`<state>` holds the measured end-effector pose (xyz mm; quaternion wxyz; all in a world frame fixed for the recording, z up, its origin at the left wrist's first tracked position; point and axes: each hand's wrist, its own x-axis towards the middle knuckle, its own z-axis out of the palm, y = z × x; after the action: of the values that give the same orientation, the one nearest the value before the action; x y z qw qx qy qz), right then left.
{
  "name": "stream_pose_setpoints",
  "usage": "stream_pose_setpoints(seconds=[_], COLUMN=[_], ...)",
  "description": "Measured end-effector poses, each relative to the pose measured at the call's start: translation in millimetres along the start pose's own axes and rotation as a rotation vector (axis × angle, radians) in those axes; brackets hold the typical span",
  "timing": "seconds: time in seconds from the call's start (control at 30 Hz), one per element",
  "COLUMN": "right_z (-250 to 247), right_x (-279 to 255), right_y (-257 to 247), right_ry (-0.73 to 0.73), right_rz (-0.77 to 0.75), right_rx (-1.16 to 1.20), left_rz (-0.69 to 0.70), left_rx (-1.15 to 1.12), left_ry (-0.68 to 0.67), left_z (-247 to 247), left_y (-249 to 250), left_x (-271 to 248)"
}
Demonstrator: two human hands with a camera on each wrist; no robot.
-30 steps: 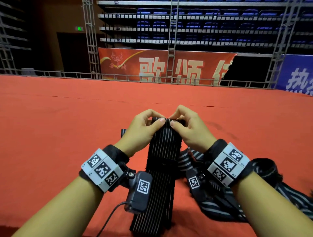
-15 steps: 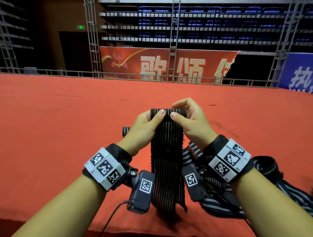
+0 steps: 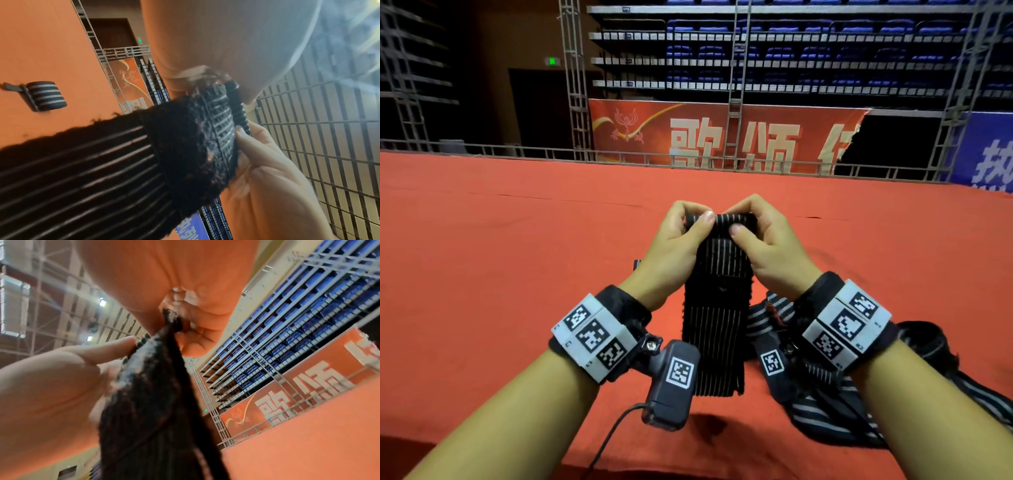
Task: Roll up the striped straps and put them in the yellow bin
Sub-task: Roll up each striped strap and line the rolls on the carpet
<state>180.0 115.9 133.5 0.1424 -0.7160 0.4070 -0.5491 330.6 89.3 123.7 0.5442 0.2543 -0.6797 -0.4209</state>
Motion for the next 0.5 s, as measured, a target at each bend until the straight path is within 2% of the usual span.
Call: stream_pose_setpoints(seconds=[0.07,0.2,0.4,0.5], right_z=[0.8,2.1,1.6,0.8], right_x=[-4.0,-5.0,-4.7,-6.2], right_y=[-0.3,0.2,0.5,-0.8], right_ry=[-0.029,0.009,0.057,0.02], right_rz=[0.013,0.192,0.101,0.214], right_rx=[0.0,0.15,0.149,0.262], left_rz=[0.031,0.067,-0.018,0.095], left_rx=[0.025,0.087,0.009,0.069], left_ry=[0.028,-0.003,0.006,0.045], left_z=[-0.8,-2.9,-0.3,-3.7], left_y=[-2.1,-6.5,-6.0,-5.1], left_x=[0.0,-1.1,-2.8,-1.4])
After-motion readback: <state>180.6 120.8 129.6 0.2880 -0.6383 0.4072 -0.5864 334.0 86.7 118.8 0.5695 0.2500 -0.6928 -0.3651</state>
